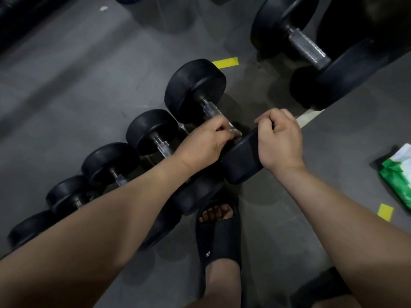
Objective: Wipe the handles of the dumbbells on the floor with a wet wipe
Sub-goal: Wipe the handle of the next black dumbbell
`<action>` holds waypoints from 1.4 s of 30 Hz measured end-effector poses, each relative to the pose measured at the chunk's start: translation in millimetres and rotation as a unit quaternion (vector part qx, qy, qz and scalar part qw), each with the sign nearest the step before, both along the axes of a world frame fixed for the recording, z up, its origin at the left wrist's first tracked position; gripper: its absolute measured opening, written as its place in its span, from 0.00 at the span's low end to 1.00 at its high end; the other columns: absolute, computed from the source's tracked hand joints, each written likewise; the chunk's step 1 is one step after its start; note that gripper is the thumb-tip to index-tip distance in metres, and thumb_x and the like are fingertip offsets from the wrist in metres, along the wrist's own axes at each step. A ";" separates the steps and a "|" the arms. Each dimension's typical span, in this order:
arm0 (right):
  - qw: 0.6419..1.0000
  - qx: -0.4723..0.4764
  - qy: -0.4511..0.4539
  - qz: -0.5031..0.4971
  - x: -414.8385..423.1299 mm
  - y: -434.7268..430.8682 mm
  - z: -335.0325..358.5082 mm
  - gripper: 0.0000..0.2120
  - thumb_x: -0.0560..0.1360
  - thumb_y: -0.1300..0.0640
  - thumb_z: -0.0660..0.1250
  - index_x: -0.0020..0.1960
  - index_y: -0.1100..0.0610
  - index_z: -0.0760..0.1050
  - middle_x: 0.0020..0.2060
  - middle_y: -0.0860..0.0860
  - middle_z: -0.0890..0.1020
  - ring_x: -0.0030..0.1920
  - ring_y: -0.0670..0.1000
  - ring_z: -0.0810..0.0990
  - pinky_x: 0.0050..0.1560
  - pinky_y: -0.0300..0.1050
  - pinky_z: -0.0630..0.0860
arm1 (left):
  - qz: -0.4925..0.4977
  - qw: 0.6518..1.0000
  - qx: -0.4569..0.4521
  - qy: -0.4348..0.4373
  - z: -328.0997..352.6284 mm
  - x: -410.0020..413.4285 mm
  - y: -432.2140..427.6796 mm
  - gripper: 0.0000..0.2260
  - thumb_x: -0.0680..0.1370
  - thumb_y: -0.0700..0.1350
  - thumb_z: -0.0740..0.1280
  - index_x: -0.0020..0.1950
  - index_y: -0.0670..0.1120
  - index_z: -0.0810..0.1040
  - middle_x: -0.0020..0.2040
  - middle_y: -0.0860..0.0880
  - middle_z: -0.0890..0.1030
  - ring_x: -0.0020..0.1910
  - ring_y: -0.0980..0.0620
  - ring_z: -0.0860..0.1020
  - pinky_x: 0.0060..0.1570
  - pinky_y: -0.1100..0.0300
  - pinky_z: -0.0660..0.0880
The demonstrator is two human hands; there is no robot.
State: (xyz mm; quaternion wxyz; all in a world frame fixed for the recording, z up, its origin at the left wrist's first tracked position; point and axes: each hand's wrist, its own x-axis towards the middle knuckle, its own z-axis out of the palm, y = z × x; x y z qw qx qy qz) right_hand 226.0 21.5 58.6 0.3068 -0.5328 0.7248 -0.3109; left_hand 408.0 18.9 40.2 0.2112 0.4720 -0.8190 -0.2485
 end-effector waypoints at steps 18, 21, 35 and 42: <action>0.993 0.089 0.047 -0.063 20.1 17.3 17.1 0.22 0.79 0.42 0.60 0.67 0.53 0.73 0.65 0.51 0.71 0.66 0.55 0.70 0.67 0.49 0.67 | 0.155 0.986 0.029 0.057 -8.2 -2.0 9.1 0.12 0.75 0.32 0.71 0.58 0.41 0.84 0.53 0.49 0.75 0.49 0.58 0.77 0.58 0.70 0.73; 0.992 0.098 0.021 -0.081 14.6 8.8 16.1 0.20 0.77 0.44 0.61 0.65 0.52 0.74 0.63 0.51 0.72 0.64 0.54 0.71 0.64 0.48 0.69 | 0.083 0.997 0.005 0.010 -10.0 -4.2 6.2 0.11 0.74 0.30 0.70 0.55 0.39 0.83 0.53 0.44 0.76 0.48 0.53 0.76 0.55 0.76 0.67; 0.982 0.151 -0.043 -0.102 -13.0 -20.0 2.8 0.12 0.76 0.43 0.60 0.46 0.50 0.76 0.52 0.51 0.80 0.50 0.51 0.77 0.51 0.46 0.70 | 0.120 0.987 -0.003 -0.111 -10.3 -11.4 -18.3 0.14 0.84 0.42 0.62 0.69 0.51 0.75 0.58 0.42 0.75 0.51 0.44 0.76 0.47 0.53 0.73; 0.982 0.153 -0.050 -0.101 -15.9 -21.1 1.2 0.12 0.76 0.43 0.60 0.46 0.50 0.77 0.52 0.52 0.80 0.49 0.51 0.77 0.48 0.44 0.67 | 0.047 0.989 0.014 -0.136 -16.6 -19.5 -7.1 0.21 0.83 0.42 0.61 0.77 0.49 0.68 0.58 0.42 0.73 0.54 0.41 0.76 0.50 0.49 0.76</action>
